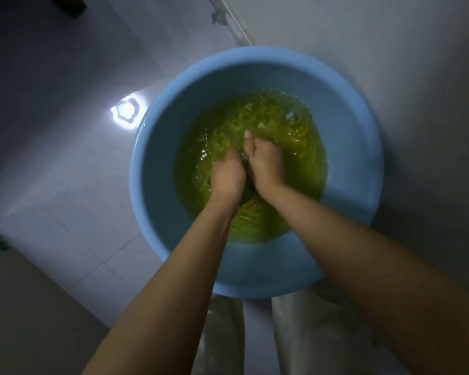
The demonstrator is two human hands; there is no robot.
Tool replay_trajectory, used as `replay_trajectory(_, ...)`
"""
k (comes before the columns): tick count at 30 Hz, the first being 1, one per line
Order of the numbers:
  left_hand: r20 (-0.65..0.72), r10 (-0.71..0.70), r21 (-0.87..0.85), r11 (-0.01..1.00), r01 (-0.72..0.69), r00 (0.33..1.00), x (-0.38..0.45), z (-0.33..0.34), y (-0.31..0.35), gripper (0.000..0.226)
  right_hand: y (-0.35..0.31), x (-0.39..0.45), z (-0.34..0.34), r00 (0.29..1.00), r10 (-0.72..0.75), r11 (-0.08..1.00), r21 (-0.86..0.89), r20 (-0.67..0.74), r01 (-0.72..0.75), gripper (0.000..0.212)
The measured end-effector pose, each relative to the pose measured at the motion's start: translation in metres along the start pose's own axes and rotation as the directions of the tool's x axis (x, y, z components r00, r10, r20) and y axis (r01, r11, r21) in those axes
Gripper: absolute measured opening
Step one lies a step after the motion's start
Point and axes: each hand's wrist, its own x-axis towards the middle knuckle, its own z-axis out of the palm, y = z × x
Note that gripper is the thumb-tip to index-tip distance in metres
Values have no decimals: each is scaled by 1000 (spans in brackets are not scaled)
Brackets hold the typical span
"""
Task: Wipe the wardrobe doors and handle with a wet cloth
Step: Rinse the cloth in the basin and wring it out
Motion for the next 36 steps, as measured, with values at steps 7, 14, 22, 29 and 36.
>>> replay_trajectory(7,-114,-20,-12,1000,19,993,19,-11,-22,32,43,4,-7,893,288,957,113,-345,-266,34)
replay_trajectory(14,100,-28,-71,997,35,995,20,-13,-23,39,-8,-69,-3,976,216,898,395,-9,-195,21)
replay_trajectory(22,-52,187,-27,982,-189,981,-10,5,-9,49,-2,-26,-7,973,203,924,351,-108,-154,54)
replay_trajectory(29,-114,314,50,949,-310,943,-16,13,-27,41,24,-1,-14,943,270,962,83,-193,-258,49)
replay_trajectory(36,5,75,110,991,-76,997,7,-5,-32,42,29,-29,-3,897,441,881,177,23,-438,27)
